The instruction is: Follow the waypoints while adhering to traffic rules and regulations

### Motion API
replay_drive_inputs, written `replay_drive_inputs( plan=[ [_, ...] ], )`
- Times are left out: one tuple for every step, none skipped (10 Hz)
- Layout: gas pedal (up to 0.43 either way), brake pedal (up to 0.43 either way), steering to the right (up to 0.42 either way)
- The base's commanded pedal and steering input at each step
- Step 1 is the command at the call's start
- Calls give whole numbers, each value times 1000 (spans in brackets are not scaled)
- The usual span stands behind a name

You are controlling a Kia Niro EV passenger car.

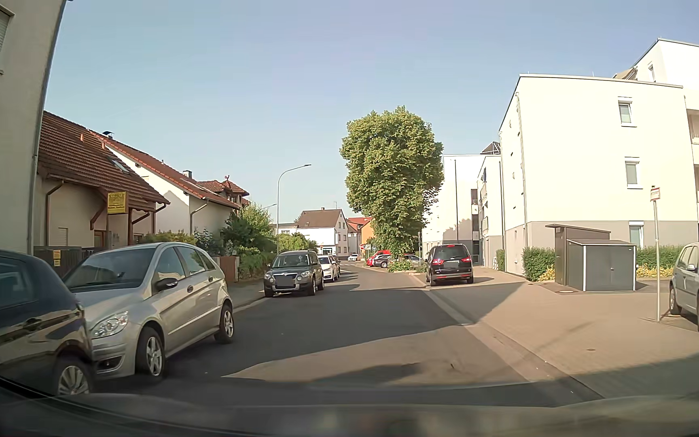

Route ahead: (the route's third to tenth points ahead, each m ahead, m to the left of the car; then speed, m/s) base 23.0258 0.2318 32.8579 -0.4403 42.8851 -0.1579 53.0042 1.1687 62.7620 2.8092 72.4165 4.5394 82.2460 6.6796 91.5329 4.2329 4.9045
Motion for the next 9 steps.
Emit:
replay_drive_inputs(
  plan=[
    [47,30,-6],
    [47,30,-7],
    [47,30,-9],
    [47,30,-9],
    [47,30,-9],
    [47,30,-8],
    [47,30,-5],
    [47,30,-1],
    [47,30,1]
  ],
)
